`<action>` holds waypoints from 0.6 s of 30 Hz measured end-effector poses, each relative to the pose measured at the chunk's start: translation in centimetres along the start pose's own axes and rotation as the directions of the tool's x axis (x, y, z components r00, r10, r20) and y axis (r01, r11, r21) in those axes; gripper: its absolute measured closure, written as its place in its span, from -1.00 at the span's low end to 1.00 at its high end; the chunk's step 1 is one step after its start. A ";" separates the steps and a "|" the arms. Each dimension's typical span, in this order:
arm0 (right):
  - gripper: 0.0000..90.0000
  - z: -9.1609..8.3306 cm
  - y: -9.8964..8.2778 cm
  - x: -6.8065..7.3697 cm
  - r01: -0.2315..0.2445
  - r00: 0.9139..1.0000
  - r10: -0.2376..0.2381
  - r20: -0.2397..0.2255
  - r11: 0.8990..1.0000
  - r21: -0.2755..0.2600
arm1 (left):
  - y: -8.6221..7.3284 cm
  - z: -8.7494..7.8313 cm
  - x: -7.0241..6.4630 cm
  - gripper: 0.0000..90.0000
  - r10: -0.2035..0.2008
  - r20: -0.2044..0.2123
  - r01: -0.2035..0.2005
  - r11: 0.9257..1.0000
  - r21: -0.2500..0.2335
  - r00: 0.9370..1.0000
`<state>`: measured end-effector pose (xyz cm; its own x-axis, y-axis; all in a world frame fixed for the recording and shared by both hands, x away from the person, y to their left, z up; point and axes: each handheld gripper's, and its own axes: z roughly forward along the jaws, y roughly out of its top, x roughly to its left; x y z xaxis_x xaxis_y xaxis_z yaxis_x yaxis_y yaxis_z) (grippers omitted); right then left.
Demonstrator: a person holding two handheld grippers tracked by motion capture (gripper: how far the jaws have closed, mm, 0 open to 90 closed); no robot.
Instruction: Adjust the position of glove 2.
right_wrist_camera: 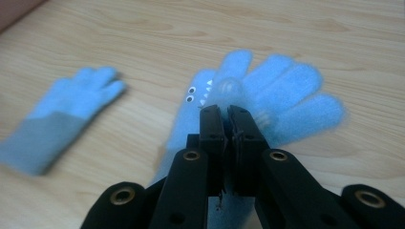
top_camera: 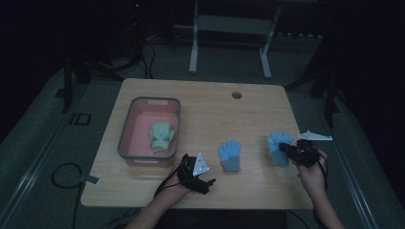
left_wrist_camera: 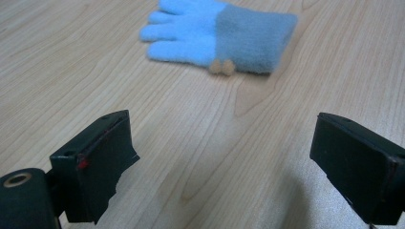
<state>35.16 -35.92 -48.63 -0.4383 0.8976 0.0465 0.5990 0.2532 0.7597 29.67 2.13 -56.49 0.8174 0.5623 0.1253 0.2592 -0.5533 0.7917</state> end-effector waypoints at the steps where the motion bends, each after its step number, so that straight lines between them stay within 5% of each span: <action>1: 0.90 -0.1 0.1 0.6 0.006 1.000 -0.006 0.000 1.000 0.004 | 0.0 0.0 0.0 -0.82 0.000 0.001 0.000 1.000 -0.002 1.000; 8: 0.90 0.4 0.0 2.7 -0.008 1.000 0.008 -0.003 1.000 0.015 | 0.0 0.0 0.0 -0.82 0.003 0.004 -0.003 1.000 -0.002 1.000; 13: 0.90 2.3 -0.9 4.2 0.021 0.999 -0.018 -0.050 0.998 0.058 | 0.0 0.0 0.0 -0.82 0.002 0.005 -0.002 1.000 -0.001 1.000; 18: 0.89 4.0 -1.6 4.8 0.038 0.999 -0.035 -0.033 0.995 0.090 | 0.0 0.0 -0.1 -0.82 0.005 0.006 -0.005 1.000 -0.001 1.000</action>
<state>34.79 -30.61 -52.24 -0.4812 0.8756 0.0416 0.6398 0.3184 0.6995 29.59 2.09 -56.47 0.8217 0.5558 0.1262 0.2544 -0.5559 0.7914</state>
